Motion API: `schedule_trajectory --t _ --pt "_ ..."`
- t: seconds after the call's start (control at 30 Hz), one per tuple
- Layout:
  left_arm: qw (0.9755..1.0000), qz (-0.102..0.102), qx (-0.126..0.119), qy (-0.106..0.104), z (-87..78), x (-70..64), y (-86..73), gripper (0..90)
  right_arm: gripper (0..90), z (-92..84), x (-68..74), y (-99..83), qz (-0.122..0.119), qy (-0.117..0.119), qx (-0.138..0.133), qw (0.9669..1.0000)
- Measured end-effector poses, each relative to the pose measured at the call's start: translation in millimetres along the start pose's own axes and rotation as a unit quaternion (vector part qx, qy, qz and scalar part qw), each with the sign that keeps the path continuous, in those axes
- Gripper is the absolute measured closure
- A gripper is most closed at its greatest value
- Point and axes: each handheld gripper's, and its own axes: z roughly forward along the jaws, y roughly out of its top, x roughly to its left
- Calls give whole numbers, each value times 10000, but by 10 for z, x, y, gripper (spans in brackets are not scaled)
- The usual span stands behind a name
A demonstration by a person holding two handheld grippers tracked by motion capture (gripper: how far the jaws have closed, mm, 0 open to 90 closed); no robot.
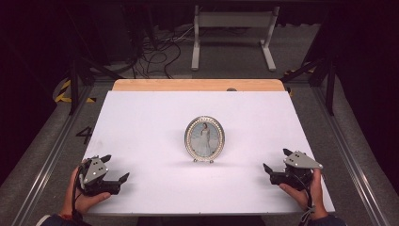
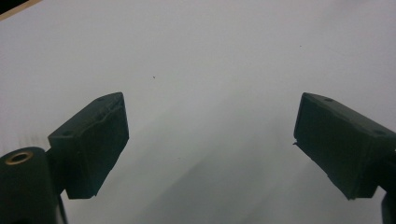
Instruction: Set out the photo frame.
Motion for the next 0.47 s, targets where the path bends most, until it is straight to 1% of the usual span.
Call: schedule_trajectory --t 0.1,0.17,0.23,0.47 --pt "10000 -17 -1 2 3 4 1 108 108 7 2 -3 -2 -17 13 10000" --pt "10000 21 2 -26 18 6 4 108 108 13 -1 -6 1 -21 35 10000" --pt "10000 -4 -18 -77 26 4 5 107 108 18 -7 -12 10 -25 51 10000" --pt "10000 -9 20 -57 42 9 5 105 108 21 -11 -20 28 -13 53 10000"
